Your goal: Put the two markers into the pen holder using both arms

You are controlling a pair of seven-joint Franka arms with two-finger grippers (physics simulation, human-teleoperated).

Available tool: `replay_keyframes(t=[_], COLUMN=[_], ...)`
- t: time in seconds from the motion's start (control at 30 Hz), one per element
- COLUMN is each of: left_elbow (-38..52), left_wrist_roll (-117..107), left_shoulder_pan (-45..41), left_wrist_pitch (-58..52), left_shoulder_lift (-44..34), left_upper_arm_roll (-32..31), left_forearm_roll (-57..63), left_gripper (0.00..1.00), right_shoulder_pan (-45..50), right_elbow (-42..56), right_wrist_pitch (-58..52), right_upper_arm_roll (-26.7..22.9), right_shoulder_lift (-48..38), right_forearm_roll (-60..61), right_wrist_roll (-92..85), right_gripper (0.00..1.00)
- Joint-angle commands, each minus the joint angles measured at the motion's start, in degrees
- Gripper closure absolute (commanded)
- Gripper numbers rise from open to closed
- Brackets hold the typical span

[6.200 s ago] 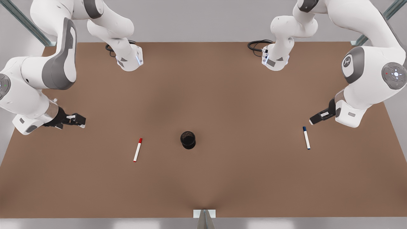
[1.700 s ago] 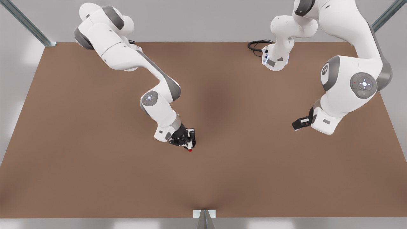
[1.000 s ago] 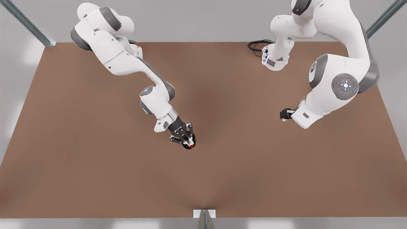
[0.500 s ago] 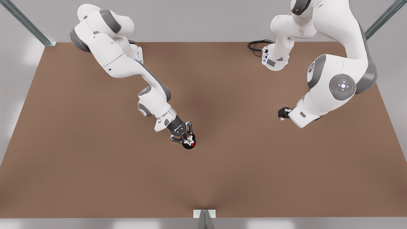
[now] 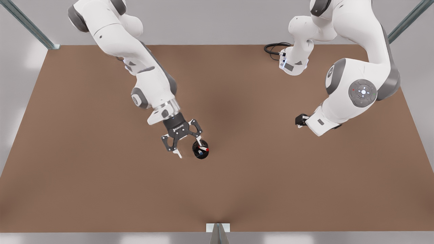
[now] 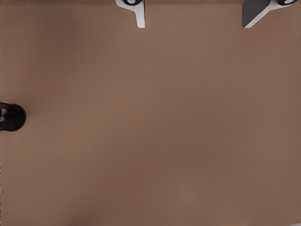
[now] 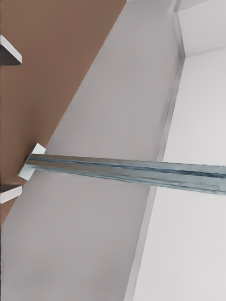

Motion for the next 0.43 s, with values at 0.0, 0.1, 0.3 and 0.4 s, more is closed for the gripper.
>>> replay_keyframes(t=[0.0,0.1,0.3,0.4], left_elbow=[0.0,0.0,0.0,0.0], left_wrist_roll=[0.7,1.2,1.1,1.1], left_shoulder_pan=[-0.3,0.2,0.2,0.2], left_wrist_pitch=[0.0,-0.2,-0.3,-0.2], left_shoulder_lift=[-0.1,-1.0,-1.1,-1.1], left_upper_arm_roll=[0.0,0.3,0.3,0.3], left_forearm_roll=[0.2,0.4,0.4,0.4], left_gripper=[0.0,0.0,0.0,0.0], right_shoulder_pan=[-3.9,1.4,-2.3,-2.8], right_elbow=[3.9,2.3,30.1,27.1], right_wrist_pitch=[-47.9,-64.0,-82.1,-78.9], right_upper_arm_roll=[0.1,-23.9,-24.7,-23.7], right_shoulder_lift=[-2.5,-9.5,5.0,3.7], right_forearm_roll=[13.6,30.3,30.4,30.3], right_wrist_roll=[8.5,-22.1,-25.9,-26.0], right_gripper=[0.0,0.0,0.0,0.0])
